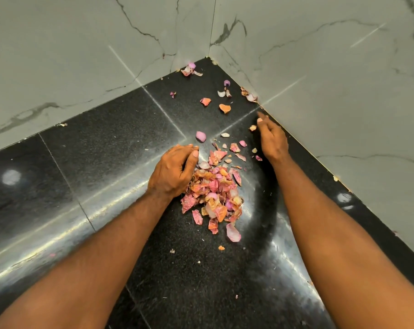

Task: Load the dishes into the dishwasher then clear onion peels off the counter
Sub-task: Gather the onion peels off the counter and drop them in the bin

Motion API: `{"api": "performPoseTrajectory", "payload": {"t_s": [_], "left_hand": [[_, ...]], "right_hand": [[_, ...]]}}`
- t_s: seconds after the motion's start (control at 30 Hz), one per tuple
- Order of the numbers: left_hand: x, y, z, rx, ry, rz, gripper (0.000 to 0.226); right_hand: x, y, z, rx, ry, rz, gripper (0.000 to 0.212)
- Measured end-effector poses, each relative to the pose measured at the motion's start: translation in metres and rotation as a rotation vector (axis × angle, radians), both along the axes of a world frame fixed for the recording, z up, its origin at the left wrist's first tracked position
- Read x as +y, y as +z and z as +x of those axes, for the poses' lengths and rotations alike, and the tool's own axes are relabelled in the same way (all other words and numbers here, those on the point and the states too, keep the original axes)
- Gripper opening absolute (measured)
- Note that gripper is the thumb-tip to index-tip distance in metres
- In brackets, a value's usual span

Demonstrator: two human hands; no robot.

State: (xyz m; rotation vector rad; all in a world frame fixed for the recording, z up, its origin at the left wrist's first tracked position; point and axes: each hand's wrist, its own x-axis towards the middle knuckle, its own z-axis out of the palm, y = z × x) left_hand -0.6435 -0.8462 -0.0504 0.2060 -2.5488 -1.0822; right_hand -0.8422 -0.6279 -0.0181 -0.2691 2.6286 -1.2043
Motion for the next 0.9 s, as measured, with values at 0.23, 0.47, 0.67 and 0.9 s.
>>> {"api": "performPoseTrajectory", "payload": {"t_s": [0.23,0.47,0.67,0.9], "left_hand": [[-0.002,-0.003,-0.002,-0.024,0.001,0.010,0.042],[-0.001,-0.001,0.000,-0.030,0.005,0.019,0.040],[0.001,0.004,0.000,-0.053,0.002,0.027,0.042],[0.001,0.005,0.004,-0.071,0.040,0.121,0.022]], "right_hand": [[-0.010,0.003,0.011,-0.071,-0.119,-0.511,0.041],[-0.028,-0.001,0.068,-0.114,0.350,-0.175,0.048],[-0.031,0.006,0.105,-0.324,0.219,-0.572,0.048],[-0.065,0.014,0.055,-0.052,0.456,-0.065,0.047]]}}
